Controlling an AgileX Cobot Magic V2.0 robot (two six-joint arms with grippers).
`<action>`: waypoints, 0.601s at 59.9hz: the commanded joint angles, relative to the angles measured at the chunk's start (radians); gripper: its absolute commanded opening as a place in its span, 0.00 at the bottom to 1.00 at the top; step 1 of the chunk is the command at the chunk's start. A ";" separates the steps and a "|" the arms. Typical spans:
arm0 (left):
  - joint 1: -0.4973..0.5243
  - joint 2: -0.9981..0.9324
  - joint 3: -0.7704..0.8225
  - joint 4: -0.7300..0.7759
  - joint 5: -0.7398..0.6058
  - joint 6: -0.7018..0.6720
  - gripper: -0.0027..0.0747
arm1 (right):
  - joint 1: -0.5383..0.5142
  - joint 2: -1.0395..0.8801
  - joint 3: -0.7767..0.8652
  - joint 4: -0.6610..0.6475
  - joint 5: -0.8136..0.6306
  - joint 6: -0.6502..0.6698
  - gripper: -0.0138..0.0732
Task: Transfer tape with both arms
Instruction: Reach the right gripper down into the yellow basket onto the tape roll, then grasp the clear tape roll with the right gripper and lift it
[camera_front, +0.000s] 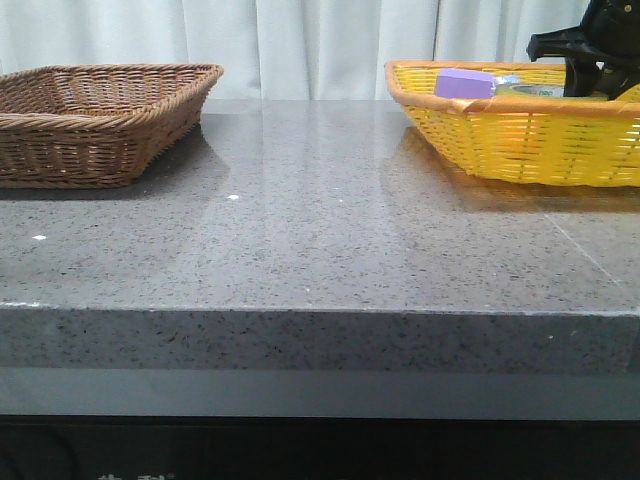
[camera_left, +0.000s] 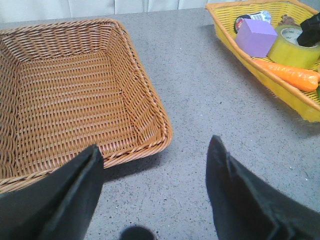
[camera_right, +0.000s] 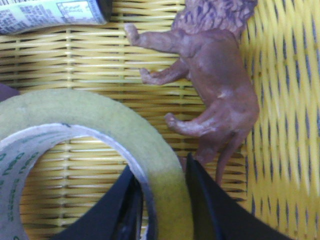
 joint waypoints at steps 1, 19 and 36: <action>-0.008 -0.002 -0.035 -0.018 -0.075 0.000 0.60 | -0.006 -0.097 -0.036 0.003 -0.051 -0.007 0.30; -0.008 -0.002 -0.035 -0.018 -0.075 0.000 0.60 | -0.006 -0.225 -0.036 0.007 -0.062 -0.007 0.30; -0.008 -0.002 -0.035 -0.018 -0.075 0.000 0.60 | 0.038 -0.370 -0.036 0.063 -0.064 -0.037 0.30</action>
